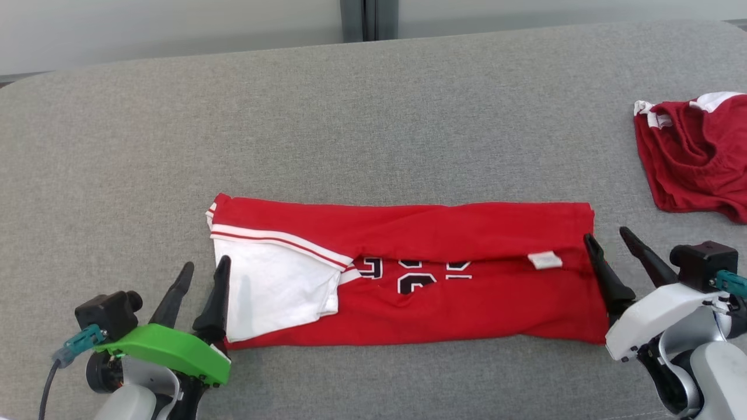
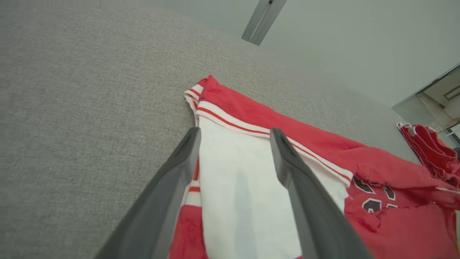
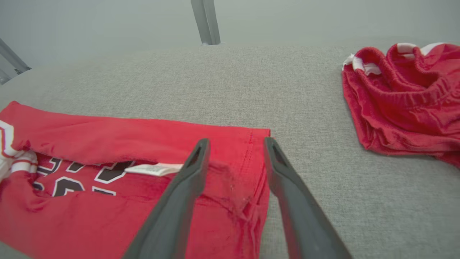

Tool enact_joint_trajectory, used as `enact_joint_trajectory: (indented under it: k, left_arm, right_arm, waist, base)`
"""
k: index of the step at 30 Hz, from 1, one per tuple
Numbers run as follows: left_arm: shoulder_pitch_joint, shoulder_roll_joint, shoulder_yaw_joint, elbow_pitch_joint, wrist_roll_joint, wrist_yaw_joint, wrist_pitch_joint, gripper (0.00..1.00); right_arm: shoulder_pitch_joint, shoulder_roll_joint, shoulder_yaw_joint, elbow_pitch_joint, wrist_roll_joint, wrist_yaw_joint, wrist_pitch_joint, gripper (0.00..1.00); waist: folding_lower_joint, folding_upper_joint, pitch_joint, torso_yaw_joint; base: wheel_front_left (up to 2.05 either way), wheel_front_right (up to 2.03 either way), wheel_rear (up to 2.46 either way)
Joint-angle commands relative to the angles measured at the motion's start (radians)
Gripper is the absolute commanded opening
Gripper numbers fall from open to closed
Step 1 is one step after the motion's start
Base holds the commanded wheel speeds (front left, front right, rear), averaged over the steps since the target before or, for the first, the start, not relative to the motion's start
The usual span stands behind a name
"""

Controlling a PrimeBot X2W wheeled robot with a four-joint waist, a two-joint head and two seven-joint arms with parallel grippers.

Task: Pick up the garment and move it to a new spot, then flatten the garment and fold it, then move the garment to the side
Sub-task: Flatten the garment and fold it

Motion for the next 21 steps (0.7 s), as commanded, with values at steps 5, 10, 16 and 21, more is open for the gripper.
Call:
enact_joint_trajectory:
  k: [5, 10, 16, 21]
  left_arm:
    - [0.01, 0.012, 0.018, -0.023, 0.065, 0.042, -0.07, 1.0]
    - [0.011, 0.006, 0.009, -0.042, 0.126, 0.073, -0.095, 1.0]
    - [0.01, -0.029, -0.003, -0.058, 0.185, 0.112, -0.111, 1.0]
    - [0.003, -0.055, -0.014, -0.053, 0.212, 0.125, -0.115, 1.0]
  right_arm:
    - [0.074, 0.034, -0.083, 0.014, -0.018, -0.001, -0.032, 1.0]
    - [0.107, 0.078, -0.179, 0.01, -0.04, -0.001, -0.015, 1.0]
    - [0.064, 0.123, -0.228, 0.018, -0.095, -0.001, 0.104, 1.0]
    - [0.005, 0.146, -0.209, 0.071, -0.137, -0.001, 0.204, 1.0]
  waist:
    - [0.0, -0.0001, -0.025, 0.006]
    - [0.0, -0.0001, -0.047, 0.01]
    - [0.0, -0.0001, -0.069, 0.015]
    - [0.0, -0.0001, -0.078, 0.026]
  base:
    - [0.0, 0.0, 0.0]
    - [0.0, 0.0, 0.0]
    - [0.0, 0.0, 0.0]
    - [0.0, 0.0, 0.0]
